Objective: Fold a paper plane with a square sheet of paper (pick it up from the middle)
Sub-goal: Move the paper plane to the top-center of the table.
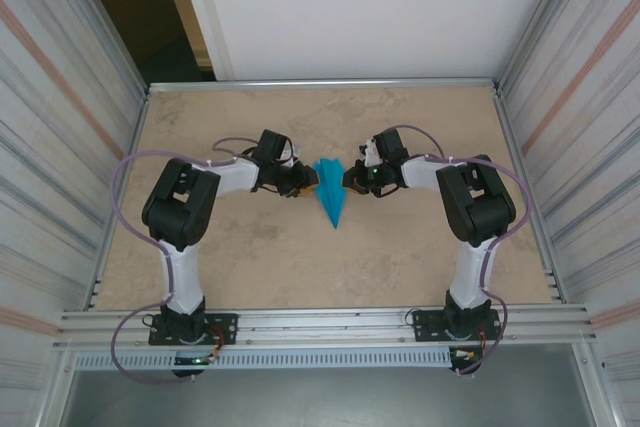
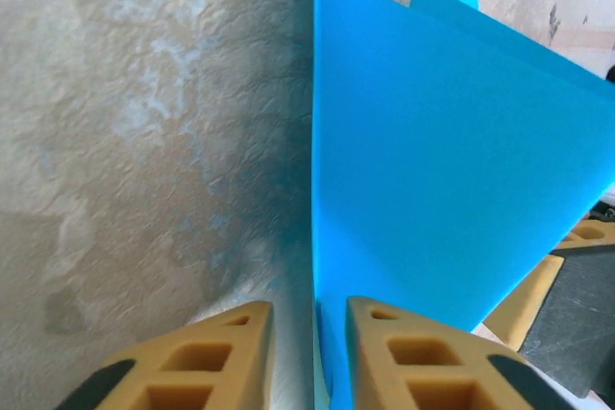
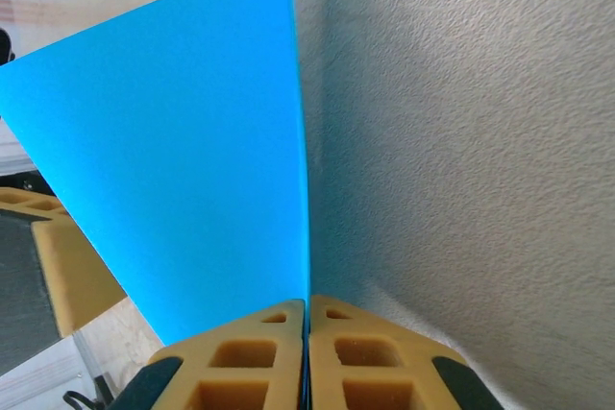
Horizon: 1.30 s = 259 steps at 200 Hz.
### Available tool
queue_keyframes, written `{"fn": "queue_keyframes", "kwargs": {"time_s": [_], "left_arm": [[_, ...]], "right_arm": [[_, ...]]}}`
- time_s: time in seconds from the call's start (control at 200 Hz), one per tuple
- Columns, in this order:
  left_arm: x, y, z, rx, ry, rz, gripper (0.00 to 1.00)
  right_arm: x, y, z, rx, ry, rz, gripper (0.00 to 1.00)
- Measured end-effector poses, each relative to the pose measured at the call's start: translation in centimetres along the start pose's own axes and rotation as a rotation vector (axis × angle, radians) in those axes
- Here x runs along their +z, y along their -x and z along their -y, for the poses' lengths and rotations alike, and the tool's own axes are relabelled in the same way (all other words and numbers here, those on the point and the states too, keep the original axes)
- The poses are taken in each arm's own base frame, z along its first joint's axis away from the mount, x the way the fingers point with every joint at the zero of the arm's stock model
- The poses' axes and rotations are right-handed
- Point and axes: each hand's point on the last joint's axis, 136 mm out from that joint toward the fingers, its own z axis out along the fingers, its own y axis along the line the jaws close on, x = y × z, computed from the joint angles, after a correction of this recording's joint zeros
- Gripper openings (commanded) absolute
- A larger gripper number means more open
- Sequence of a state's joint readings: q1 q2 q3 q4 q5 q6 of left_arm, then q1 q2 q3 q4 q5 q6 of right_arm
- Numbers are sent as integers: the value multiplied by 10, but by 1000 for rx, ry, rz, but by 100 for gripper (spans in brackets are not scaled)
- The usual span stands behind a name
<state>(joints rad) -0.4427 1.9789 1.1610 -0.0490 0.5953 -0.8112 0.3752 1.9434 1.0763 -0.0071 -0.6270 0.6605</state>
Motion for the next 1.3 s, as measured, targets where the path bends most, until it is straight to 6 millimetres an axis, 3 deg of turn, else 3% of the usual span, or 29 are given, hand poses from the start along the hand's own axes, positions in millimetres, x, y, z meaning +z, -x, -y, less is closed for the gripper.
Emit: {"fn": "queue_keyframes", "kwargs": {"time_s": [0.1,0.21,0.516,0.707,0.912,1.158,1.298], "left_arm": [[0,2,4,5,-5,-5,8],[-1,3,6,15,-1,-7,4],[-5,10,0,13,27,19,3],[-14,13,-2,11,33,47,3],[-13,14,-1,16,21,52,2],[-13,16,1,23,10,58,2],[-13,15,1,23,10,58,3]], "right_arm": [[-1,1,1,3,-1,3,5],[-2,4,3,8,-2,9,4],[-17,20,11,27,-13,64,4],[-22,19,21,42,-35,80,7],[-20,16,22,46,-37,71,15],[-17,9,23,36,-71,45,38],[-23,2,17,-12,-138,49,42]]}}
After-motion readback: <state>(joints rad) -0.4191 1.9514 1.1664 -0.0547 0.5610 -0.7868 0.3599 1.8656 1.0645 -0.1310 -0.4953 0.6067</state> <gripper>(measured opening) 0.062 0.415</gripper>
